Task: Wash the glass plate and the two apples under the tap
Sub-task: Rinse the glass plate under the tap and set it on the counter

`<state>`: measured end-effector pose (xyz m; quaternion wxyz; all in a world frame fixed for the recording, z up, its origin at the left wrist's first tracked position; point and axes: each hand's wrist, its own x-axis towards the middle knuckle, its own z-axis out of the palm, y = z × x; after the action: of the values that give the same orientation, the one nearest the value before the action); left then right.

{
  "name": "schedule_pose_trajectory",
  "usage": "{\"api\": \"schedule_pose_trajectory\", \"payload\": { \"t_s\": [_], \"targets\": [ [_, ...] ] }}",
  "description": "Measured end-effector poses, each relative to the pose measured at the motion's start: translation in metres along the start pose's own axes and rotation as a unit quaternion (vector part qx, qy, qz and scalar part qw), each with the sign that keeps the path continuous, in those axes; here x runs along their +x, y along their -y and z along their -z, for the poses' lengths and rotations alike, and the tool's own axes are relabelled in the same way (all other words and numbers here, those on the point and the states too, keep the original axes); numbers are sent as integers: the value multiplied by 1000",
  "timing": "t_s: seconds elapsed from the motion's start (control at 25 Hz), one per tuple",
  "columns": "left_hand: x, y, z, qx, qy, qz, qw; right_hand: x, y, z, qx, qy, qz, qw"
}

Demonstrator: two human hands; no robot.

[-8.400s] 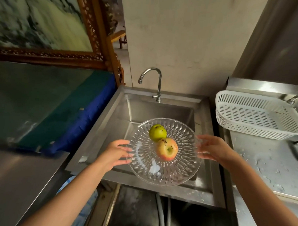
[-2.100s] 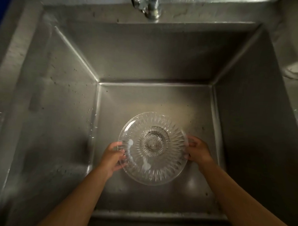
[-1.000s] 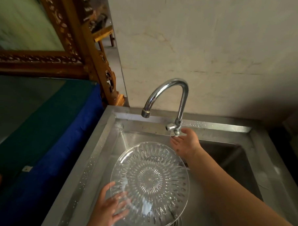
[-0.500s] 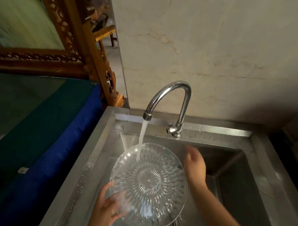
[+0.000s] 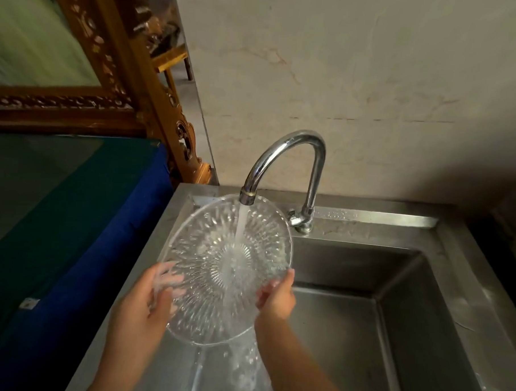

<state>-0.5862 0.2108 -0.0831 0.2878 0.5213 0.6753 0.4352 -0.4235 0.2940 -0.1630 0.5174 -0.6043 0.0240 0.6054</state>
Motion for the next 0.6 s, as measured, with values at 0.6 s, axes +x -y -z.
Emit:
{"api": "schedule_pose_trajectory", "payload": {
  "t_s": [0.6],
  "targets": [
    [-31, 36, -50, -349, 72, 362, 861, -4, 107, 92, -544, 148, 172, 808]
  ]
}}
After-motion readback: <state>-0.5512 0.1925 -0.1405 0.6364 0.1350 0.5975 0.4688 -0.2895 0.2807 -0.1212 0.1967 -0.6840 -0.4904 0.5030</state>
